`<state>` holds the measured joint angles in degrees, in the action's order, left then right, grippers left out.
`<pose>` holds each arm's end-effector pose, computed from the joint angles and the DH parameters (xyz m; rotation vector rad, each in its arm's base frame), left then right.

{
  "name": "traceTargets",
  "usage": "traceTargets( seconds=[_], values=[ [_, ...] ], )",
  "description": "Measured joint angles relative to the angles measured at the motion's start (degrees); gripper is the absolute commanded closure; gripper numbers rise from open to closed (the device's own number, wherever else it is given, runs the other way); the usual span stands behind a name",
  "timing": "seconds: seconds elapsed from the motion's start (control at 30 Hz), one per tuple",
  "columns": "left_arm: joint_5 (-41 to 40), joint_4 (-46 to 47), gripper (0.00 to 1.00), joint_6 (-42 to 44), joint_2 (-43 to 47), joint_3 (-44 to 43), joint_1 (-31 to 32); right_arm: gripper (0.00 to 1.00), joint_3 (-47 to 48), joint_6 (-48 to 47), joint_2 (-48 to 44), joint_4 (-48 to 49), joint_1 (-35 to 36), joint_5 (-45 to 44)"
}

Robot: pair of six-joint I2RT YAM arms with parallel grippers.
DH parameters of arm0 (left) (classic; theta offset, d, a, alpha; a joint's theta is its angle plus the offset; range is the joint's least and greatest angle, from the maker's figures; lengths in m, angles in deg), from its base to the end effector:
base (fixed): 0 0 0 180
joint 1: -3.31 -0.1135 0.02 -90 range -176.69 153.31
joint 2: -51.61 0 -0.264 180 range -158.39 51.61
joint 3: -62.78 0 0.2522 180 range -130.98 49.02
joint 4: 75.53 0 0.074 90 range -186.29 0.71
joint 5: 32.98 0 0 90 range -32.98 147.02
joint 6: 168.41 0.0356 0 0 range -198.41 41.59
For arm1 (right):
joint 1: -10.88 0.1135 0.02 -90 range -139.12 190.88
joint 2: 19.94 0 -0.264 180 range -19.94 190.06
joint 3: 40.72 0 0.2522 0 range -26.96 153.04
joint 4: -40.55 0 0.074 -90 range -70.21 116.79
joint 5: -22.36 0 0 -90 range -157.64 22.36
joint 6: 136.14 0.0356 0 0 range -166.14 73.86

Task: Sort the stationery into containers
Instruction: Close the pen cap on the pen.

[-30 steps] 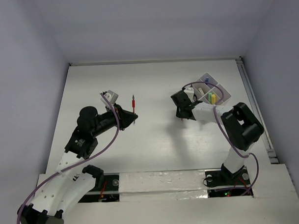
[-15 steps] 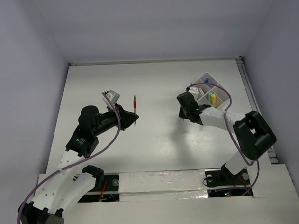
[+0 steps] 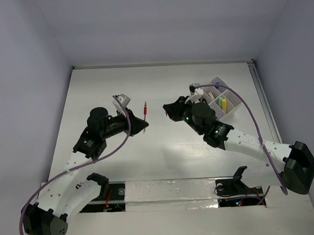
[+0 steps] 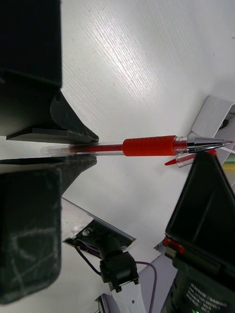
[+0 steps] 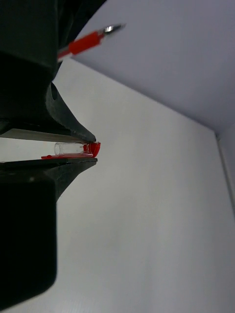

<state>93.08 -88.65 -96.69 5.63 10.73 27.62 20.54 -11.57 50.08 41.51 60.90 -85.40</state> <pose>0.1639 -0.0970 0.3174 0.5850 1.6927 -1.0745 0.1921 0.2121 0.3086 0.0011 1.7721 0.8279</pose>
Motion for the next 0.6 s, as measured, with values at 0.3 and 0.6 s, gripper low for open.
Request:
traceTargets(
  seconds=[0.3,0.6],
  values=[
    [2.5,0.6,1.00,-0.3,-1.9,0.0,0.0,1.00,1.1,-1.4,0.0,11.2,3.3,-0.7],
    [4.0,1.0,1.00,-0.5,-2.8,0.0,0.1,1.00,2.0,-5.1,1.9,22.4,6.7,-3.6]
  ],
)
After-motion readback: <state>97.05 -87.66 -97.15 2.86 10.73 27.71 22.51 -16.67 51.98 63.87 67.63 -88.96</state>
